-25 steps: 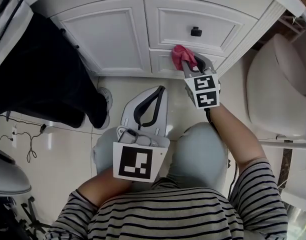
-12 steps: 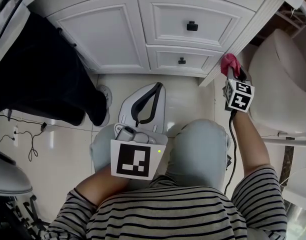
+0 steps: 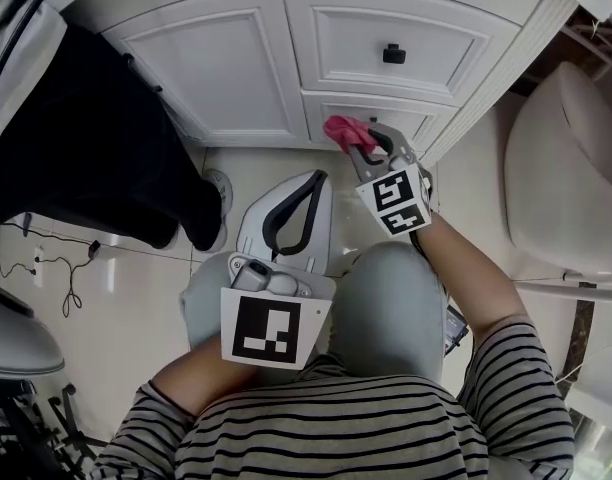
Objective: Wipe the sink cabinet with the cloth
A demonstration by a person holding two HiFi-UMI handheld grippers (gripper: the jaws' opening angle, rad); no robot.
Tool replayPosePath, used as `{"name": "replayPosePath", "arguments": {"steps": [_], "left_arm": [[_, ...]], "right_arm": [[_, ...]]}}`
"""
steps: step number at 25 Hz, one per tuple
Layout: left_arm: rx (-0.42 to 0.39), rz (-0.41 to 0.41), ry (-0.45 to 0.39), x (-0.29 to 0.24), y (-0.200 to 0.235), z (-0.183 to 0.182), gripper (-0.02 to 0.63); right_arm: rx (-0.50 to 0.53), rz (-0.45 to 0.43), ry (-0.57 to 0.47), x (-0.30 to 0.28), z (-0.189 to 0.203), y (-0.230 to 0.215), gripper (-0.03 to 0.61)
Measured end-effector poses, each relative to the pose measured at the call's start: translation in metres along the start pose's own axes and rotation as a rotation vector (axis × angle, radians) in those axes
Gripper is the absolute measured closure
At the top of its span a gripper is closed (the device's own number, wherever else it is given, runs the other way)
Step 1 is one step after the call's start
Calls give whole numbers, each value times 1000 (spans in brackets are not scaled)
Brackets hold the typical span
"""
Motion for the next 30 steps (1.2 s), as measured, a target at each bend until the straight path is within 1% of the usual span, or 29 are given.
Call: {"name": "replayPosePath", "arguments": {"steps": [2, 3, 6, 8, 11, 13, 16, 19, 21, 24, 27, 30], "left_arm": [[4, -4, 7, 2, 2, 1, 615], [5, -6, 12, 2, 3, 2, 615], [11, -16, 29, 5, 7, 4, 615], [16, -18, 34, 5, 10, 5, 615], [8, -4, 36, 3, 8, 7, 615], [3, 6, 38, 2, 5, 8, 615], [-4, 14, 44, 2, 2, 9, 615], [-12, 10, 43, 3, 1, 8, 615], [-12, 6, 43, 4, 2, 8, 615], [-10, 3, 47, 3, 3, 9, 615], [-10, 7, 51, 1, 4, 11, 615], [-9, 15, 50, -1, 2, 12, 615]], "right_arm": [[38, -44, 12, -27, 0, 20, 497], [47, -48, 25, -39, 3, 25, 497], [50, 4, 64, -62, 12, 24, 497], [29, 40, 74, -62, 15, 15, 495], [-24, 86, 81, -44, 23, -3, 497], [-80, 125, 76, -24, 31, -21, 497], [-153, 144, 58, 6, 43, -42, 489], [-166, 145, 62, 27, 57, -49, 480], [-173, 168, 59, 36, 65, -54, 483], [-193, 230, 58, 47, 73, -71, 495], [-252, 333, 64, 61, 85, -96, 508], [-294, 378, 60, 74, 94, -113, 509]]}}
Point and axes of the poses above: the fingertips, and each gripper's own axes: x backward along the fingers, y to its left, z out of its underside, the point moved 5 cm from there along x, backward along the fingers, and after that the axes turned 8 degrees about -y, right-handed, at the moved point
